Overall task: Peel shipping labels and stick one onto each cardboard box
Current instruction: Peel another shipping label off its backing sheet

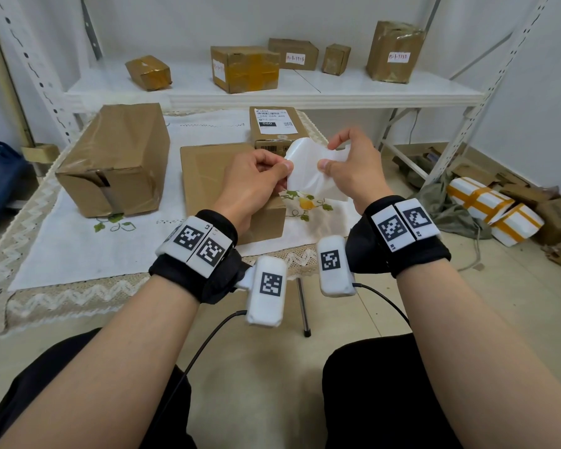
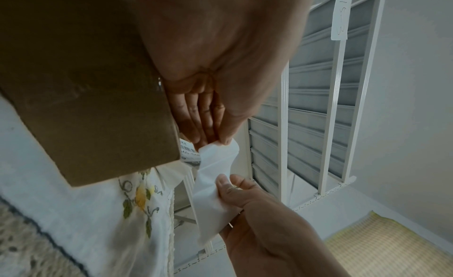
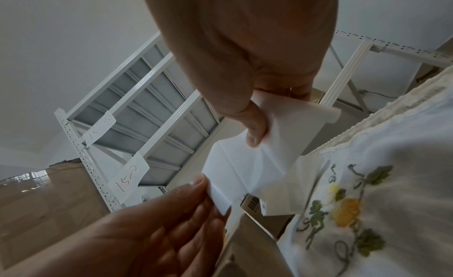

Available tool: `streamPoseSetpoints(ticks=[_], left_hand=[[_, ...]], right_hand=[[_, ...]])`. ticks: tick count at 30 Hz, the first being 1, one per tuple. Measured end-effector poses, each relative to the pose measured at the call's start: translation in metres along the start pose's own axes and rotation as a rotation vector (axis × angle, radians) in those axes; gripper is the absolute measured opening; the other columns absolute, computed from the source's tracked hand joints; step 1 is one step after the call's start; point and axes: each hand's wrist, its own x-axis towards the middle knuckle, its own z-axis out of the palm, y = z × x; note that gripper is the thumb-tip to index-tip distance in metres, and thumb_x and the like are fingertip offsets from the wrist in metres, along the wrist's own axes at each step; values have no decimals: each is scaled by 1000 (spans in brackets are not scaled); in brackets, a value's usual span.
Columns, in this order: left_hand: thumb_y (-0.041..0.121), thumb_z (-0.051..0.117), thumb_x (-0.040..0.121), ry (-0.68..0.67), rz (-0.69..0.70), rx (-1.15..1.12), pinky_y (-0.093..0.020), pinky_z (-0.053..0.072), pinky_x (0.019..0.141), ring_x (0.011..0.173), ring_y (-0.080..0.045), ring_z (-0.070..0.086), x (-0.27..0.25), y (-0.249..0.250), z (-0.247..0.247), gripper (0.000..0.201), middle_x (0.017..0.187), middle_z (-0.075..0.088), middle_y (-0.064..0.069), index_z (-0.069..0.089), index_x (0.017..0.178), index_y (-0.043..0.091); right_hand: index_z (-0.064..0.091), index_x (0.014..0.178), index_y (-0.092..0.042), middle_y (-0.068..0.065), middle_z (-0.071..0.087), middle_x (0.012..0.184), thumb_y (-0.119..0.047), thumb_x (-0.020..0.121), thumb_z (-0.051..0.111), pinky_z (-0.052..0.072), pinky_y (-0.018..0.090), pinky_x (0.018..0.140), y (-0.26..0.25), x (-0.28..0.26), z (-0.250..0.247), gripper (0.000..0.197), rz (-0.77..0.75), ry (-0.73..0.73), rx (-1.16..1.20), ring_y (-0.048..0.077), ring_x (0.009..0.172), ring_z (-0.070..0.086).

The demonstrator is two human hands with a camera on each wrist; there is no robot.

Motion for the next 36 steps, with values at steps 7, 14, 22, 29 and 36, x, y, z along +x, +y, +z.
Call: streamPoseSetpoints(ticks=[7, 14, 22, 29, 36], left_hand=[[15, 70, 95, 8, -15, -4, -17, 56, 68, 65, -8, 63, -1, 2, 0, 8, 79, 72, -4, 71, 87, 15], [15, 70, 95, 20, -31, -5, -17, 56, 69, 68, -8, 64, -2, 3, 0, 7, 82, 73, -3, 72, 88, 16], [16, 69, 93, 63, -50, -17, -23, 58, 74, 71, -11, 65, 0, 4, 1, 5, 84, 73, -5, 73, 93, 12], [12, 67, 93, 87, -53, -53, -14, 50, 59, 68, -10, 63, -1, 4, 0, 5, 85, 71, -5, 71, 95, 10], [10, 66, 93, 83, -44, -81, -15, 50, 59, 67, -11, 62, 0, 7, 0, 7, 82, 69, -4, 67, 86, 12]], right_hand=[[50, 100, -23, 11, 51, 131, -5, 90, 71, 56, 40, 89, 0, 1, -2, 29, 21, 15, -1, 31, 109, 60], [50, 100, -21, 9, 49, 128, -5, 90, 71, 55, 42, 92, 0, 1, -3, 28, 26, 34, -17, 29, 110, 58], [49, 104, -20, 4, 42, 122, -5, 92, 69, 45, 30, 82, 1, 1, -3, 27, 22, 32, -17, 20, 101, 48], [49, 103, -21, 8, 47, 127, -5, 91, 69, 50, 35, 89, 1, 1, -2, 27, 21, 35, -9, 25, 110, 52], [50, 103, -20, 6, 46, 122, -6, 91, 70, 52, 37, 91, 3, 3, -3, 28, 18, 37, -11, 30, 116, 55]])
